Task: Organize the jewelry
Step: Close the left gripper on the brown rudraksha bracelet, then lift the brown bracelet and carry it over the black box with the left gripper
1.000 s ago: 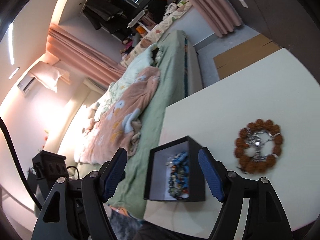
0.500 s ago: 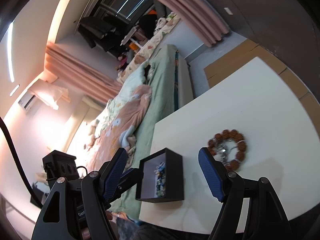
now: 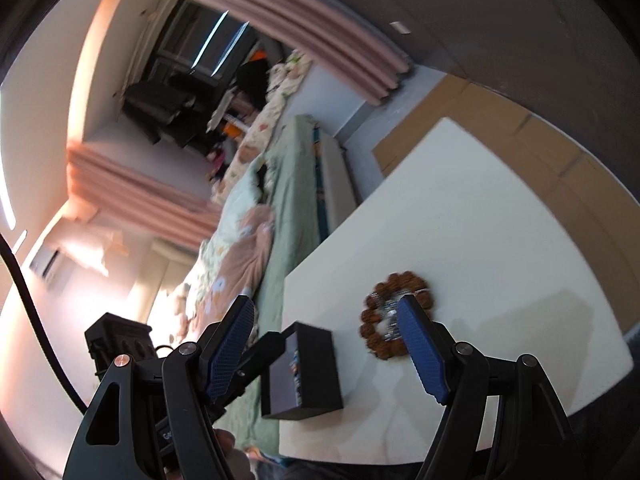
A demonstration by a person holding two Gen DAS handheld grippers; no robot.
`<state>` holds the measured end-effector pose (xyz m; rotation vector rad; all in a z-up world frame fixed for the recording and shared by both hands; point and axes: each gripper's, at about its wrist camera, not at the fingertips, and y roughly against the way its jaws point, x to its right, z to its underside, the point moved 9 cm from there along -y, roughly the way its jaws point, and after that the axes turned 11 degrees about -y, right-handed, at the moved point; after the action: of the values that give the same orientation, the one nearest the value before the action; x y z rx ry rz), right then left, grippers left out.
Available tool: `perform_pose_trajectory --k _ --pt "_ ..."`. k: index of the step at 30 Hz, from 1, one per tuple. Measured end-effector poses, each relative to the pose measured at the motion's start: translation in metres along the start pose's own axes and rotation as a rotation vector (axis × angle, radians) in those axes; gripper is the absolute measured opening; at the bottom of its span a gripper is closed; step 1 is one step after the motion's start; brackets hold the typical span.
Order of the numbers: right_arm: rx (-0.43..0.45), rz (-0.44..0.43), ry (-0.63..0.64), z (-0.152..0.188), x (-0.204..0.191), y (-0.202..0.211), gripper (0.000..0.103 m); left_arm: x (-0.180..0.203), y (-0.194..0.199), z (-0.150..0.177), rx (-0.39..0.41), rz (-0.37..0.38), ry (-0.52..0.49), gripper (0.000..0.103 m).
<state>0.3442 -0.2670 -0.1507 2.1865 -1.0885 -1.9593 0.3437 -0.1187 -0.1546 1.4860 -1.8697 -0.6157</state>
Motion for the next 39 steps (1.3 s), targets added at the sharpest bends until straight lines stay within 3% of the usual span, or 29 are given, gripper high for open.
perform_pose_trajectory --k 6,13,21,26,32,35,37,39 --pt "0.020 -0.006 -0.175 -0.016 0.034 0.005 0.074 0.005 -0.027 0.000 -0.055 -0.006 -0.024 0.054" --pt "-0.020 -0.001 -0.247 -0.015 0.049 -0.003 0.074 -0.005 -0.064 0.016 -0.144 -0.077 -0.030 0.031" --pt "-0.061 0.018 -0.237 -0.010 0.050 -0.014 0.074 -0.023 -0.087 0.032 -0.234 -0.151 -0.015 0.031" --pt "-0.084 0.029 -0.230 -0.007 0.051 -0.018 0.074 -0.022 -0.086 0.041 -0.235 -0.164 0.018 0.028" --pt "-0.117 0.042 -0.208 -0.001 0.050 -0.023 0.074 -0.016 -0.089 0.046 -0.243 -0.146 0.043 0.032" --pt "-0.123 0.053 -0.199 0.001 0.049 -0.025 0.074 -0.009 -0.100 0.052 -0.277 -0.090 0.044 0.035" --pt "-0.127 0.057 -0.198 0.002 0.050 -0.026 0.074 -0.007 -0.100 0.051 -0.270 -0.108 0.019 0.035" --pt "-0.128 0.062 -0.197 0.002 0.050 -0.026 0.074 -0.011 -0.097 0.051 -0.259 -0.089 0.073 0.029"
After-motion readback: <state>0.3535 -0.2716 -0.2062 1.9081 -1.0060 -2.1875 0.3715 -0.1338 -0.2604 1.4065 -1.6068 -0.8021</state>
